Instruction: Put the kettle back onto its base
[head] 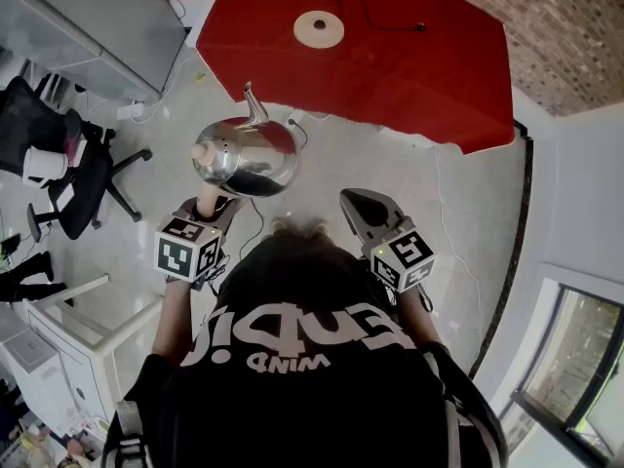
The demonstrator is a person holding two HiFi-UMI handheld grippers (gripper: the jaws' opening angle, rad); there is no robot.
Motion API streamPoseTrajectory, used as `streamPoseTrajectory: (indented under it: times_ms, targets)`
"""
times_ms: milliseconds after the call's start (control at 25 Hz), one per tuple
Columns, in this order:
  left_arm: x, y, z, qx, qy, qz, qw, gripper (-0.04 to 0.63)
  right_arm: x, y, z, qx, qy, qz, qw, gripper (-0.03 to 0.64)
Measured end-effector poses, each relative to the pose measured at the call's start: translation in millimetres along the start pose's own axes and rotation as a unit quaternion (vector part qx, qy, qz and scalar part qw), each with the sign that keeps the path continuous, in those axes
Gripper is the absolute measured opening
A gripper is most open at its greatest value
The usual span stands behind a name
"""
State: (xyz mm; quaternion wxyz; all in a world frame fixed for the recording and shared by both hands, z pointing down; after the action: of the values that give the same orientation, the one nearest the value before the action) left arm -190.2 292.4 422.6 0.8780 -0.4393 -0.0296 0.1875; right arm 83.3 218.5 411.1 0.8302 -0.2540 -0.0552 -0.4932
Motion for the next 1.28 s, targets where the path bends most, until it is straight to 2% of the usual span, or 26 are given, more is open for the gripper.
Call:
streamPoseTrajectory:
  times_ms: [440,600,1280]
  targets:
    - [-2,-1,2,0.001,0.001,0.008,1.0000,0.064,-1,-1,1,0.000,0.000,0.001,1.000,0.023]
    - [-3,0,2,0.000,-0.003,0.010,0.9999,0.064,-3,2,-4,0.020,-0.007,-0.007,1.000,0.023]
    - [-32,7,6,0.005,-0.037,0.045,0.9983,0.064,-14,14,-4,0.034,-0.003,0.076,0.997,0.023]
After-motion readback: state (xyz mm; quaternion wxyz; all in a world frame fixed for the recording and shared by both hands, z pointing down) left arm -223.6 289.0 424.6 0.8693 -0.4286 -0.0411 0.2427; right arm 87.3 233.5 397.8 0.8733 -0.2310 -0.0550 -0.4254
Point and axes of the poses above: the fingertips, and each gripper's own axes: y backward along the fingers, x to its right, z out of its underside, the point moved 7 cm from there along y, backward along the fingers, and after that the axes turned 6 degrees about -y, right-handed, at the moved point
